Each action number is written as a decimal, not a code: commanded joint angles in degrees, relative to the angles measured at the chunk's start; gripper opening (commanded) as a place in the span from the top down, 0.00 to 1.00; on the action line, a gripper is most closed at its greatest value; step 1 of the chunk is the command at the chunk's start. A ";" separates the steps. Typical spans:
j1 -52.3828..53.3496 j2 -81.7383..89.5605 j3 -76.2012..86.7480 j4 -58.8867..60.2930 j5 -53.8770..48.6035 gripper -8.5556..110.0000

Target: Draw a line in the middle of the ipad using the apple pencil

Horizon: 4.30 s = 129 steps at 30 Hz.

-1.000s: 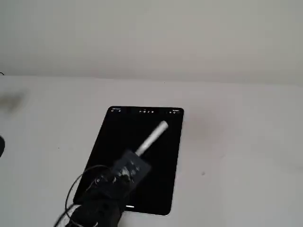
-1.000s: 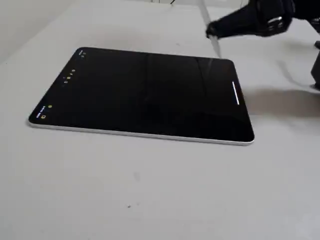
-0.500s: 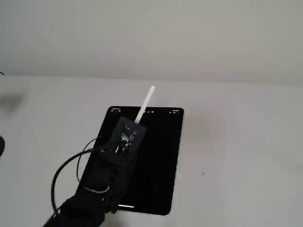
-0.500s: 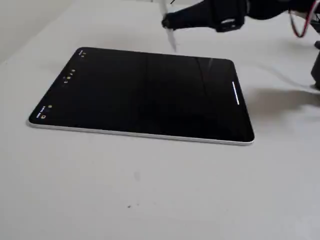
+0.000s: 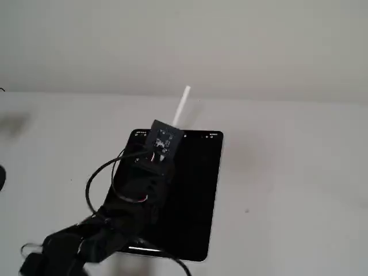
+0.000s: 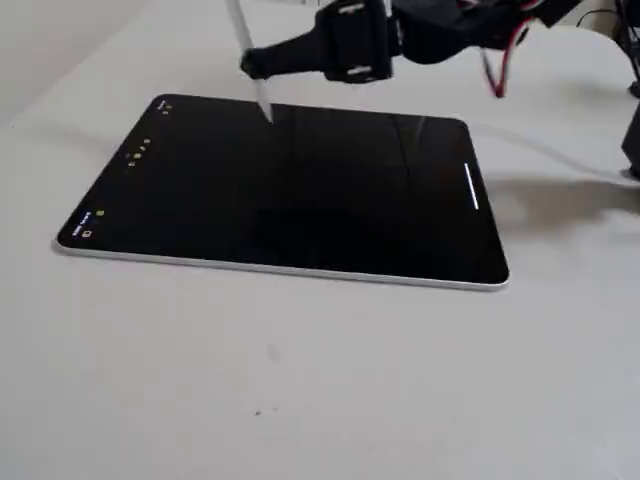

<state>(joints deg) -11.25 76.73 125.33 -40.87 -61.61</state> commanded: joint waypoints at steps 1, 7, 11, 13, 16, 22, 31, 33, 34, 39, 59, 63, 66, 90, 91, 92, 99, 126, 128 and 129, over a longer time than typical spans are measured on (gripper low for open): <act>-1.58 -5.01 -10.20 -4.31 -2.20 0.93; -2.37 -12.39 -17.75 -6.59 -6.15 0.93; -2.64 -16.79 -21.01 -8.88 -8.96 0.93; -2.29 -18.98 -22.76 -9.76 -10.02 0.93; -1.85 -19.69 -23.47 -9.40 -10.02 0.93; -1.85 -21.97 -24.70 -11.25 -11.25 0.93; -1.85 -25.14 -25.84 -12.92 -12.39 0.93; -1.85 -25.49 -25.93 -12.92 -12.39 0.93; -1.85 -25.58 -25.93 -12.92 -12.39 0.93; -2.02 -25.93 -25.93 -12.30 -12.39 0.93; -1.67 -25.66 -21.09 -17.05 -14.33 0.93; -1.58 -24.96 -18.81 -18.72 -14.94 0.93; -1.49 -24.79 -17.05 -20.65 -15.73 0.93; -2.11 -24.52 0.26 -36.74 -18.37 0.93; -2.11 -24.52 0.97 -37.35 -18.37 0.93; -2.11 -24.52 1.58 -37.97 -18.46 0.93; -1.93 -23.64 6.24 -40.78 -18.54 0.93; -1.85 -30.32 18.98 -57.48 -18.28 0.93; -1.76 -30.32 19.16 -57.66 -18.28 0.93; -1.76 -30.32 19.16 -57.66 -18.28 0.93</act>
<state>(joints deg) -12.74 46.93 142.12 -98.17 -79.72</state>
